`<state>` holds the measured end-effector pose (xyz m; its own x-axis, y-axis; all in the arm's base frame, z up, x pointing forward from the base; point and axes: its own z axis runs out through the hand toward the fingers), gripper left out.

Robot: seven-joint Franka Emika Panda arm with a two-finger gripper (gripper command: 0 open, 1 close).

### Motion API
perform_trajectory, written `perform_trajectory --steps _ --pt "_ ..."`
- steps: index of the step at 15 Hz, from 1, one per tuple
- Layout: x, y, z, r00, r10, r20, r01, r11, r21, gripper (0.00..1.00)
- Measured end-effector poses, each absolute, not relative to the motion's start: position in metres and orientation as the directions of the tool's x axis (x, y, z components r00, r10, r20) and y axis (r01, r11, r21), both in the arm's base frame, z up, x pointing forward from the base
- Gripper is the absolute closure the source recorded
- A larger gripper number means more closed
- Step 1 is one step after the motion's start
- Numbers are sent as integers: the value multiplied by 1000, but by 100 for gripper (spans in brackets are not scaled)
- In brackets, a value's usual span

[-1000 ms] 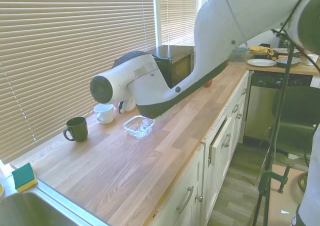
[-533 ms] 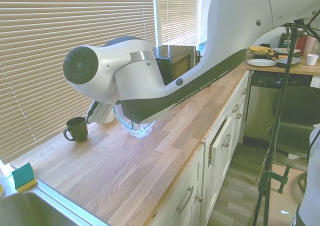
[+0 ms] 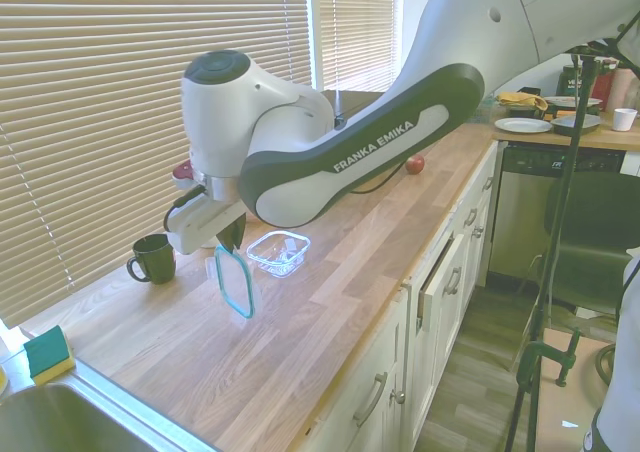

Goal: Uncover the lid of the food container

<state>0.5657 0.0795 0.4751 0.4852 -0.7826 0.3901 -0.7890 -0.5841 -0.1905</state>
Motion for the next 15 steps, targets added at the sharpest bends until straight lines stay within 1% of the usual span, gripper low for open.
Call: perform_trajectory --steps 2,3,4,6,9,12,14,15 --pt "559 61 467 495 -828 265 -798 -554 -237 100" --pt "554 50 464 504 -835 223 -799 -548 -247 100" --pt "549 38 461 508 -837 206 -801 -546 -245 100" --pt "536 18 444 514 -834 201 -804 -550 -226 100" --pt "515 9 400 543 -811 219 -793 -581 -183 100" --pt "497 2 367 586 -761 278 -763 -634 -127 100" --pt "490 -2 351 597 -747 294 -757 -645 -103 100" --pt "489 -3 344 600 -744 293 -756 -647 -95 0"
